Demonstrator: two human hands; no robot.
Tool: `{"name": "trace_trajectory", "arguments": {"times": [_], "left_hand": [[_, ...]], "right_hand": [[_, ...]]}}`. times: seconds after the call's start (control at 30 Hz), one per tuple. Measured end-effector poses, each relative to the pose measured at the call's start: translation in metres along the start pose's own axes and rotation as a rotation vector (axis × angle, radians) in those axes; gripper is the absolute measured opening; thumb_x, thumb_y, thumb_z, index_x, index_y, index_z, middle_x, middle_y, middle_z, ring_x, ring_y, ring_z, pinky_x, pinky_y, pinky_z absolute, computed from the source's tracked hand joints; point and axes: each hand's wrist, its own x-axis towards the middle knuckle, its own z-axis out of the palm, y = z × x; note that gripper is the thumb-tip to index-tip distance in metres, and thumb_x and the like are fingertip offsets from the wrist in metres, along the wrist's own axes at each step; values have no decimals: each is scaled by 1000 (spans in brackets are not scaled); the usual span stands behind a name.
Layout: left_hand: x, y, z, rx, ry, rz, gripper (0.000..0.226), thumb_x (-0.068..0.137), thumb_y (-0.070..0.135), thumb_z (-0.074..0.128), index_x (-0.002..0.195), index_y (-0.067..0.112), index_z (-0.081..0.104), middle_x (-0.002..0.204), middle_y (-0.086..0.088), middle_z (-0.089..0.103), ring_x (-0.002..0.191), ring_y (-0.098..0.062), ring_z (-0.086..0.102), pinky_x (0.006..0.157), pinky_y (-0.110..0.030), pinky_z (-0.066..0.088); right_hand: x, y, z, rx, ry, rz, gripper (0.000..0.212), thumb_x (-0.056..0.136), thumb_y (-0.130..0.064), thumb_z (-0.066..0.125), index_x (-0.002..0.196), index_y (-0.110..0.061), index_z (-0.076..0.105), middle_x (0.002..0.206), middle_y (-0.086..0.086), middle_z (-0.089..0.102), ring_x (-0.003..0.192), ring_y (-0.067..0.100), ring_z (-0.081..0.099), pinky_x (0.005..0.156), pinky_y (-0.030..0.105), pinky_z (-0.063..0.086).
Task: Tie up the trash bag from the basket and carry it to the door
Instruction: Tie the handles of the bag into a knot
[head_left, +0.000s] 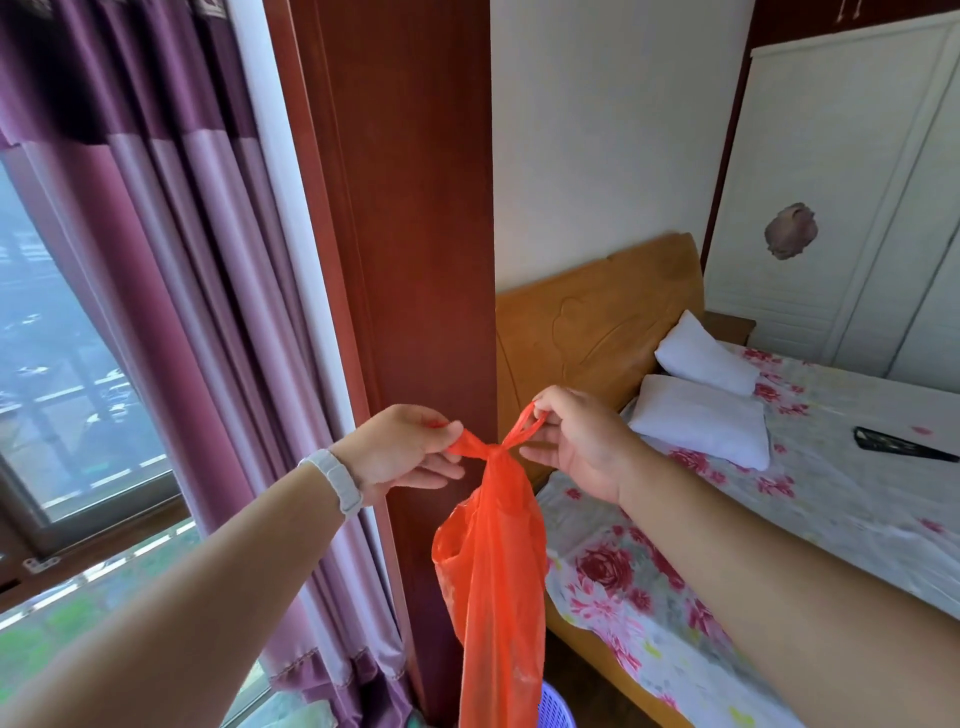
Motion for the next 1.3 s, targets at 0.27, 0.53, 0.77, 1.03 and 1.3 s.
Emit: {"name": "trace_trajectory", "arguments": {"times": [0.27, 0.53, 0.77, 1.03, 1.3], "left_hand": [[7, -13, 25, -782, 16, 136, 26, 94, 23, 50, 71, 14, 58, 81, -7, 69, 84, -19, 66, 85, -33, 51], [19, -30, 28, -829, 71, 34, 27, 96, 21, 46, 73, 9, 54, 84, -13, 72, 74, -19, 70, 70, -30, 54], [32, -78, 32, -971, 345, -179, 19, 94, 15, 49, 77, 9, 55, 55, -4, 65, 49, -14, 65, 52, -29, 56], [25, -119, 28, -944, 314, -224, 27, 95, 14, 50, 68, 9, 49, 40, 0, 44, 40, -10, 46, 55, -26, 57], [16, -168, -11, -858, 444, -318, 28, 97, 13, 44, 69, 13, 43, 32, 5, 37, 29, -7, 40, 39, -16, 45]], "right_hand": [[-2, -1, -7, 316, 61, 18, 30, 97, -12, 45, 68, -13, 51, 67, 2, 54, 66, 16, 58, 68, 31, 51], [-4, -1, -19, 288, 338, 88, 28, 101, -12, 45, 74, -10, 52, 72, 4, 55, 69, 16, 56, 67, 28, 49], [-1, 15, -35, 397, 516, 126, 28, 98, -9, 42, 71, -10, 47, 67, 4, 48, 63, 17, 49, 66, 29, 46], [-9, 44, -72, 427, 707, 212, 31, 87, 4, 27, 62, -8, 41, 69, 10, 46, 65, 23, 49, 60, 33, 46], [-26, 56, -114, 537, 916, 205, 27, 91, 0, 29, 72, -14, 41, 40, 2, 38, 31, 14, 36, 54, 25, 40]]}}
